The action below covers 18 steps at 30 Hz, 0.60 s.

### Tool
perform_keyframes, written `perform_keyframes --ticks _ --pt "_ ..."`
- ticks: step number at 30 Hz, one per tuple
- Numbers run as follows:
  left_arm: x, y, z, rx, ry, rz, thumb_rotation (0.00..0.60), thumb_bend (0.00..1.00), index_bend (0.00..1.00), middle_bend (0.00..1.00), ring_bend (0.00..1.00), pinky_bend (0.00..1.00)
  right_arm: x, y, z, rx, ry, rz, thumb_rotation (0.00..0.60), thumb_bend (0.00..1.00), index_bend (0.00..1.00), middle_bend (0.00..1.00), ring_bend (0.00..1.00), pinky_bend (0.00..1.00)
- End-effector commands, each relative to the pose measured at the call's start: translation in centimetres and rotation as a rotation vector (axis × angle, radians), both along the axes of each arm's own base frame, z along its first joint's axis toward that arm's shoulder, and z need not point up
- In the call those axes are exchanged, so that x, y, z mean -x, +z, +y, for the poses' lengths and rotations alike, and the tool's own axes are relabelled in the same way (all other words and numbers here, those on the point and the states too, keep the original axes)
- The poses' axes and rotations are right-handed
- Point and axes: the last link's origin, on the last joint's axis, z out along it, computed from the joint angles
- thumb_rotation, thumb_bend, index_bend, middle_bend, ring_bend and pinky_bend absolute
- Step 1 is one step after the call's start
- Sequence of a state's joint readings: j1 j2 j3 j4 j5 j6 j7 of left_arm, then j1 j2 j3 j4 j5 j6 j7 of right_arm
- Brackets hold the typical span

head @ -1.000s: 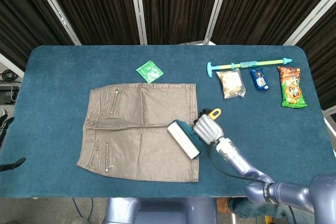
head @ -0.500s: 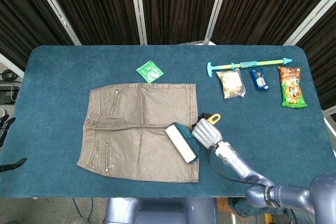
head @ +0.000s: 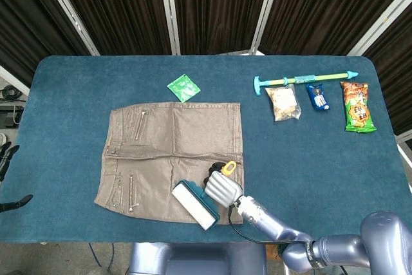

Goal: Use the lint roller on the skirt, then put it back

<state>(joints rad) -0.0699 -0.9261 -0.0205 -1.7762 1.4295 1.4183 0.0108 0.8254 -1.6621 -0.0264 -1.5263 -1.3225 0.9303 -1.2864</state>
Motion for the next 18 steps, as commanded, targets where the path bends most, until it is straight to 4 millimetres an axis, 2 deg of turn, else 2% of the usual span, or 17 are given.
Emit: perform_keyframes --ticks 1,12,15,18 --pt "0.1 0.1 0.0 -0.003 0.002 -0.001 0.600 0.00 0.00 0.00 0.00 0.00 0.6 0.4 -0.8 0.030 -0.015 0.015 0.600 0.93 0.44 0.54 0.43 0.46" --pt "0.0 -0.1 0.0 0.002 0.002 0.003 0.600 0.00 0.00 0.00 0.00 0.00 5.9 4.1 -4.5 0.155 -0.128 0.078 0.600 0.93 0.44 0.54 0.43 0.46" --pt "-0.1 -0.3 0.0 0.006 0.000 0.008 0.600 0.00 0.00 0.00 0.00 0.00 8.6 5.9 -5.7 0.202 -0.190 0.099 0.600 0.93 0.44 0.54 0.43 0.46" --pt "-0.1 -0.4 0.0 0.008 -0.001 0.010 0.600 0.00 0.00 0.00 0.00 0.00 10.0 6.7 -6.2 0.220 -0.220 0.104 0.600 0.93 0.44 0.54 0.42 0.46"
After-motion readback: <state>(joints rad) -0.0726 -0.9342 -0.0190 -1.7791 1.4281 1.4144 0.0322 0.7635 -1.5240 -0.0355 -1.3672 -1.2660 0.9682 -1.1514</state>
